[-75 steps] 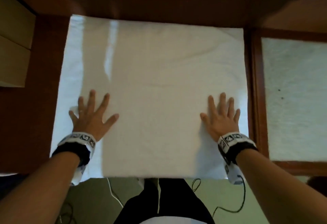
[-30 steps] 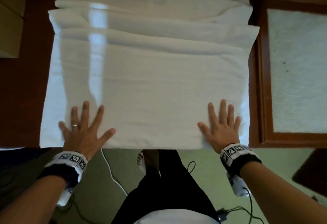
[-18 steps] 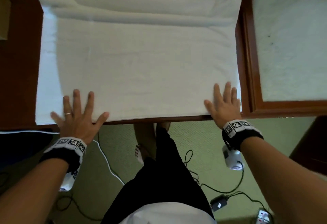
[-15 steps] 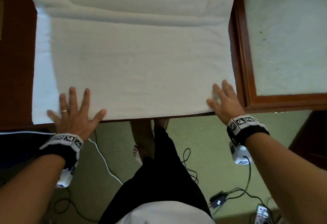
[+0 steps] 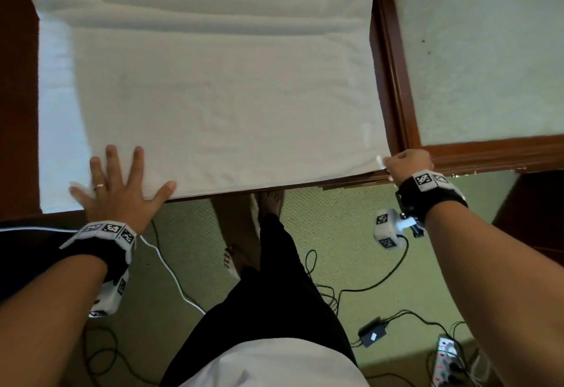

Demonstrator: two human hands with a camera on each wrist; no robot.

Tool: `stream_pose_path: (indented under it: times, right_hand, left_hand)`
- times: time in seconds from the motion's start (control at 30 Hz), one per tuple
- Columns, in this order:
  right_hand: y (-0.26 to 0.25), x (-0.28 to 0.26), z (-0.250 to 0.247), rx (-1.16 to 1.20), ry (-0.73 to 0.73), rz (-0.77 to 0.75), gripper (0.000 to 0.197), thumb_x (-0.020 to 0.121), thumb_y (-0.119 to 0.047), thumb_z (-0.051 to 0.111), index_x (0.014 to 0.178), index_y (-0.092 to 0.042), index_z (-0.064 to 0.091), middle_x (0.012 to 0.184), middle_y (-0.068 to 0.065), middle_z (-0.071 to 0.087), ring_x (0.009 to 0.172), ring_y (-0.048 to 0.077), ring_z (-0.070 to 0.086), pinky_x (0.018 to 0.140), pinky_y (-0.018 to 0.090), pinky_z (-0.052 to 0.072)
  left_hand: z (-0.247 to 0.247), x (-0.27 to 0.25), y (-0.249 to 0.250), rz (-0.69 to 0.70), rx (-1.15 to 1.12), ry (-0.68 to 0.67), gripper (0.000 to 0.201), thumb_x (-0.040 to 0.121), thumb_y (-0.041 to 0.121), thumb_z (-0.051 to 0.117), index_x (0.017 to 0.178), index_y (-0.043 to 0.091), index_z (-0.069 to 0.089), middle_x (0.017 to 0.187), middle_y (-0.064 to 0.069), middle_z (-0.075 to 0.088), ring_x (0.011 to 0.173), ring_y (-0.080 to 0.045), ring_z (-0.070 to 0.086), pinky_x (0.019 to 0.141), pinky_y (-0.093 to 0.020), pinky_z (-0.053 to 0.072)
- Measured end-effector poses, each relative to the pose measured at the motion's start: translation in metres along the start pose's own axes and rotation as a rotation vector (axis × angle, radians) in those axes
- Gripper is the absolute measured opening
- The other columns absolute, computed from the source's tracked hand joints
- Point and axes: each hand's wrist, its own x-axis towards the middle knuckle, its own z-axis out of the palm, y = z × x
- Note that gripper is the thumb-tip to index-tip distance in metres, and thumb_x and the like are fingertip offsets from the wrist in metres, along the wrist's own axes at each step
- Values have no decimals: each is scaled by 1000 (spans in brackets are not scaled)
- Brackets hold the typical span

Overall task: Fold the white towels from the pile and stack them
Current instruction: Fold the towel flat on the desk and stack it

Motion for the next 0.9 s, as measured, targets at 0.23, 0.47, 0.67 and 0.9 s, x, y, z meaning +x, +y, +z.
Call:
stream_pose_path:
  times: [0.23,0.47,0.67,0.9]
  right_hand:
    - [-4,-15,16,-217,165,-450,41,86,-25,60,125,-10,58,129,15,51,116,38,51,91,44,46]
    - [-10,-33,73,-772,-156,-817,113,83,-51,68,151,-40,-22,160,6,-30,147,45,-17,118,57,11]
    - [16,-38,65,-808,-13,-998,89,68,12,61,149,-17,40,154,23,36,128,58,43,88,59,50]
    - [-27,-47,31,-713,92,-974,18,77,-1,60,93,-9,64,97,12,64,97,34,60,83,42,41]
  left_hand:
    - [12,-10,-2,184,132,113,112,69,98,23,159,35,0,168,-4,-4,153,-35,5,110,-72,15]
    - [20,-9,-7,215,165,196,101,78,50,75,158,38,15,168,-4,7,150,-38,15,102,-78,24]
    - [23,-28,-15,288,165,264,95,71,5,80,153,26,38,161,-12,30,141,-43,36,97,-72,37]
    - [-17,-33,-33,127,136,155,68,81,-2,62,145,16,50,156,-12,39,137,-37,42,110,-53,39]
